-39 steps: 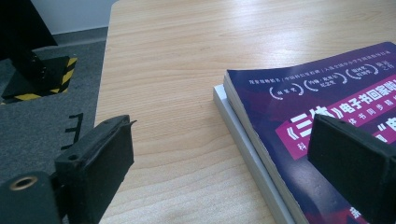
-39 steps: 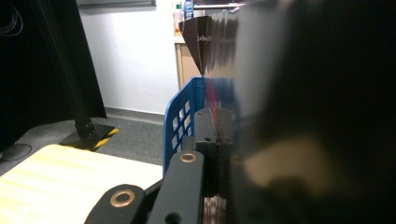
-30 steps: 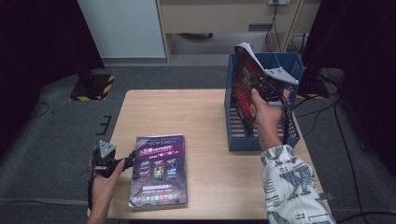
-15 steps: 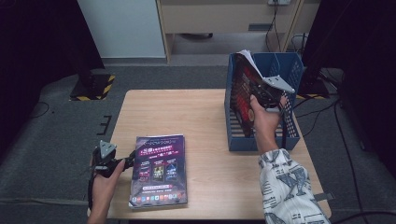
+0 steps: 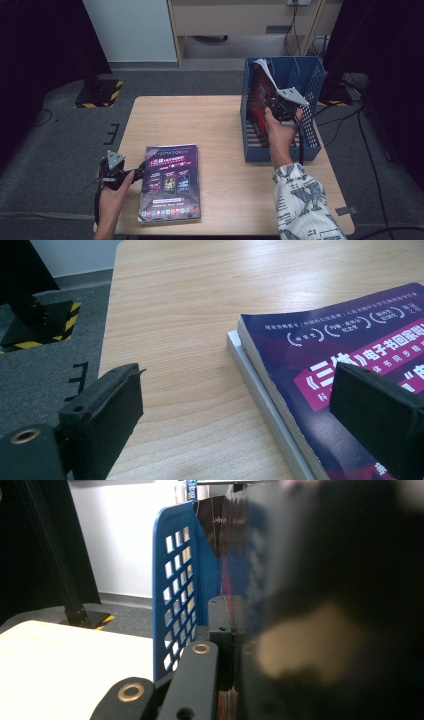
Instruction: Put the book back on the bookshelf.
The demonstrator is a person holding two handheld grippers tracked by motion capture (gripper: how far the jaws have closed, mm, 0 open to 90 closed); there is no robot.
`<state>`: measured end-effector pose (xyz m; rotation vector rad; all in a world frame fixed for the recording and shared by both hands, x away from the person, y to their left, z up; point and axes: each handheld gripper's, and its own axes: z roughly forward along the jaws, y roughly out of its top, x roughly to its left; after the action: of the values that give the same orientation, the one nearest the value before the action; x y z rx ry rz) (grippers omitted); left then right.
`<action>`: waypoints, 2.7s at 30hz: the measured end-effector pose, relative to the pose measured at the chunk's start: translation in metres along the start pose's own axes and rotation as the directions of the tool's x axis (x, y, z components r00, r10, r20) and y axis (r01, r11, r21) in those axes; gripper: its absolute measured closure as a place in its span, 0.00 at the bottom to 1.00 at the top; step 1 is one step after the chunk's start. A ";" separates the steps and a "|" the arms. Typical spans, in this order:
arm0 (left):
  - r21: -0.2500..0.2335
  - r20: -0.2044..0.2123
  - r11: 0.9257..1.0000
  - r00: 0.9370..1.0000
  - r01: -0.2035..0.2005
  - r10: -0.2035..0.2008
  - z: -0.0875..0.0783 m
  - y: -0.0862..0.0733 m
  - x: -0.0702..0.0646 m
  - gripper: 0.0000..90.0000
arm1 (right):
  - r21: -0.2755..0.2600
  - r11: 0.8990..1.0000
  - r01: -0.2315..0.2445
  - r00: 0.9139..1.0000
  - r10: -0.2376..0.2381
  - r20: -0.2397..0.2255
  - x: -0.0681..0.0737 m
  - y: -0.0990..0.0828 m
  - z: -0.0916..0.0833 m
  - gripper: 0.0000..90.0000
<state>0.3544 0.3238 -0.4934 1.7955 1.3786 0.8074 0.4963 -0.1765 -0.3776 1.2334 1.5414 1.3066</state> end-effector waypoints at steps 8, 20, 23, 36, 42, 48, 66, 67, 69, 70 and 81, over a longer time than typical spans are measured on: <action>-0.001 0.000 1.000 1.000 -0.001 0.001 0.000 0.000 0.000 0.07 | 0.001 1.000 0.018 1.000 -0.018 -0.002 0.014 -0.004 -0.002 0.94; -0.002 -0.002 1.000 1.000 0.000 0.000 -0.001 0.000 0.001 0.07 | 0.011 1.000 0.022 0.999 -0.021 -0.038 0.024 -0.009 -0.007 0.88; -0.003 -0.001 1.000 1.000 0.001 -0.001 -0.001 0.000 0.001 0.07 | 0.004 1.000 0.019 0.999 -0.019 -0.048 0.028 -0.012 -0.007 0.82; 0.001 -0.001 1.000 1.000 -0.004 0.004 0.000 0.000 0.000 0.07 | -0.005 1.000 0.005 0.997 -0.006 -0.082 0.024 -0.017 -0.012 0.58; 0.001 -0.001 1.000 1.000 -0.004 0.004 0.000 0.000 -0.001 0.07 | -0.005 1.000 0.001 0.995 -0.001 -0.101 0.022 -0.017 -0.015 0.58; 0.002 -0.002 1.000 1.000 -0.005 0.005 0.000 0.000 0.000 0.08 | 0.017 0.999 0.041 0.995 -0.040 -0.092 0.027 -0.017 -0.014 0.86; 0.003 0.000 1.000 1.000 -0.007 0.007 0.001 0.000 0.000 0.08 | 0.035 0.999 0.033 0.997 -0.031 -0.065 0.032 -0.013 -0.004 0.76; 0.003 0.001 1.000 1.000 -0.008 0.008 0.001 0.000 0.000 0.08 | 0.036 0.999 0.035 0.997 -0.033 -0.071 0.031 -0.014 -0.005 0.74; 0.003 0.001 1.000 1.000 -0.008 0.008 0.001 0.000 -0.001 0.08 | 0.029 0.999 0.026 0.996 -0.024 -0.080 0.030 -0.014 -0.007 0.70; 0.004 0.001 1.000 1.000 -0.010 0.010 0.001 0.000 -0.001 0.08 | 0.027 0.999 0.029 0.996 -0.027 -0.086 0.030 -0.014 -0.008 0.67; 0.004 0.000 1.000 1.000 -0.005 0.005 0.001 0.000 0.000 0.08 | 0.028 0.999 0.033 0.993 -0.030 -0.114 0.024 -0.017 -0.015 0.41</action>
<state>0.3554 0.3232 -0.4942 1.8027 1.3772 0.8071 0.4723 -0.1569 -0.3906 1.1662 1.6595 1.3580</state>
